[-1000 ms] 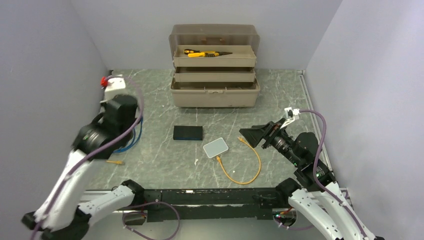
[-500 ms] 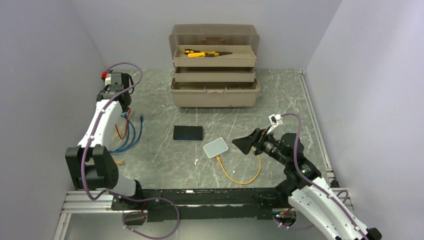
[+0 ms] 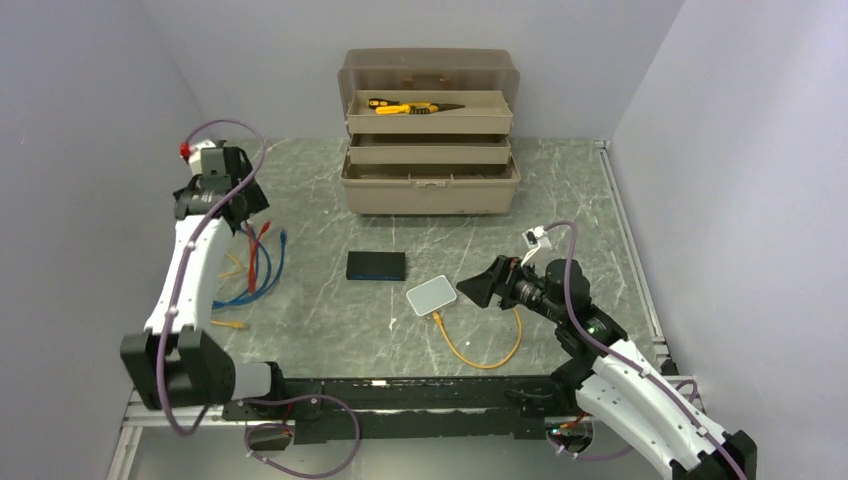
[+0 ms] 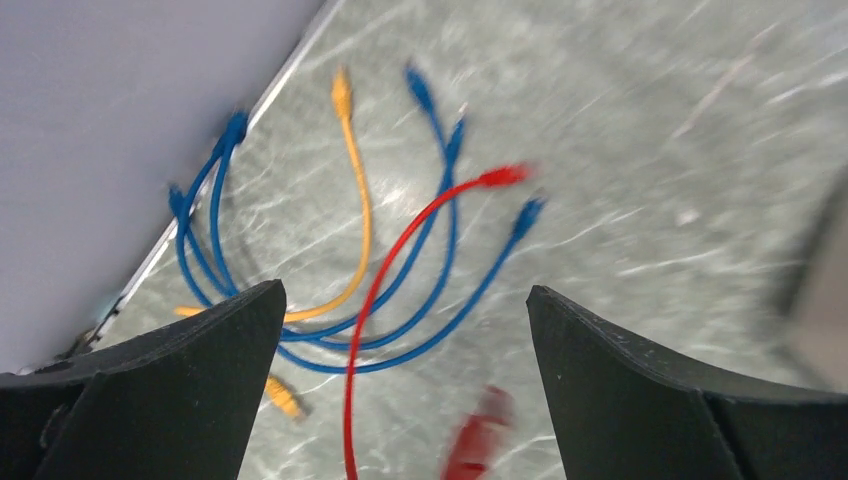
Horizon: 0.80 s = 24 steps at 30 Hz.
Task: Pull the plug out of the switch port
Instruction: Place the connector at the center of the board, then pull the connector from the switch port.
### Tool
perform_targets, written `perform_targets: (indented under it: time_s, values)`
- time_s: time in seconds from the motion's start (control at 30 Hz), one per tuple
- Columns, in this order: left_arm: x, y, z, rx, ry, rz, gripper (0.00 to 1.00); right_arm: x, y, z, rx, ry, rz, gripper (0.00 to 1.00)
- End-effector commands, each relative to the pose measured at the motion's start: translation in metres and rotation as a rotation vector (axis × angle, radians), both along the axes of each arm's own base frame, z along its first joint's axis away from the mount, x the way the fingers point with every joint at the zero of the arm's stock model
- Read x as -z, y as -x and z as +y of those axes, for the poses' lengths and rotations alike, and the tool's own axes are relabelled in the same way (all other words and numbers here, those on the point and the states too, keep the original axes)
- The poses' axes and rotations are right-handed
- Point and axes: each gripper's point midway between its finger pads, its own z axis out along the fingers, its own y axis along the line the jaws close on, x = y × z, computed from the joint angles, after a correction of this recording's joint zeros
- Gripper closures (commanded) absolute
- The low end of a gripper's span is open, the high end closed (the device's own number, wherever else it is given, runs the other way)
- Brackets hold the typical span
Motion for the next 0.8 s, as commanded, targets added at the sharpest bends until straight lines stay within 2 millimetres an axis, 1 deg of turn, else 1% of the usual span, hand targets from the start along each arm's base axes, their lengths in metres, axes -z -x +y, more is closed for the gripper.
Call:
perform_targets:
  time_s: [0.0, 0.07, 0.13, 0.17, 0.2, 0.27, 0.3, 0.33, 0.4, 0.5, 0.57, 0.6, 0.67, 0.7, 0.77]
  values:
    - [-0.110, 0.003, -0.016, 0.007, 0.076, -0.387, 0.01, -0.005, -0.006, 0.006, -0.017, -0.018, -0.033, 0.07]
    - [-0.145, 0.016, -0.015, -0.010, 0.074, -0.509, 0.01, -0.002, -0.007, 0.007, -0.016, -0.011, -0.023, 0.07]
    - [-0.177, 0.035, -0.015, -0.024, 0.073, -0.633, 0.01, 0.000, -0.008, 0.007, -0.016, -0.006, -0.019, 0.07]
    - [-0.187, 0.040, -0.018, -0.014, 0.080, -0.677, 0.01, 0.001, -0.009, 0.008, -0.018, -0.003, -0.017, 0.07]
    - [-0.197, 0.043, -0.024, 0.024, 0.096, -0.727, 0.01, 0.002, -0.010, 0.008, -0.019, 0.000, -0.016, 0.07]
    - [-0.209, 0.042, -0.047, 0.151, 0.149, -0.809, 0.01, 0.005, -0.010, 0.010, -0.028, 0.005, -0.008, 0.07]
    - [-0.211, 0.041, -0.061, 0.222, 0.190, -0.829, 0.01, 0.007, -0.011, 0.011, -0.035, 0.007, -0.002, 0.07]
    - [-0.207, 0.037, -0.076, 0.292, 0.237, -0.826, 0.01, 0.011, -0.010, 0.012, -0.043, 0.012, 0.010, 0.07]
    - [-0.190, 0.031, -0.113, 0.440, 0.340, -0.780, 0.02, 0.012, -0.012, 0.016, -0.057, 0.006, 0.011, 0.08]
    - [-0.143, 0.031, -0.179, 0.650, 0.458, -0.675, 0.07, 0.024, -0.014, 0.022, -0.072, 0.001, 0.046, 0.10]
    - [-0.110, 0.038, -0.224, 0.775, 0.519, -0.617, 0.09, 0.034, -0.013, 0.025, -0.083, -0.006, 0.068, 0.12]
    - [-0.090, 0.044, -0.245, 0.830, 0.551, -0.579, 0.11, 0.039, -0.013, 0.026, -0.088, -0.009, 0.080, 0.14]
    - [-0.054, 0.054, -0.283, 0.912, 0.621, -0.509, 0.15, 0.051, -0.010, 0.030, -0.102, -0.015, 0.102, 0.17]
    - [-0.037, 0.058, -0.298, 0.948, 0.642, -0.474, 0.18, 0.057, -0.009, 0.032, -0.104, -0.015, 0.115, 0.19]
    - [-0.006, 0.062, -0.317, 0.966, 0.649, -0.393, 0.22, 0.069, -0.005, 0.036, -0.109, -0.005, 0.145, 0.22]
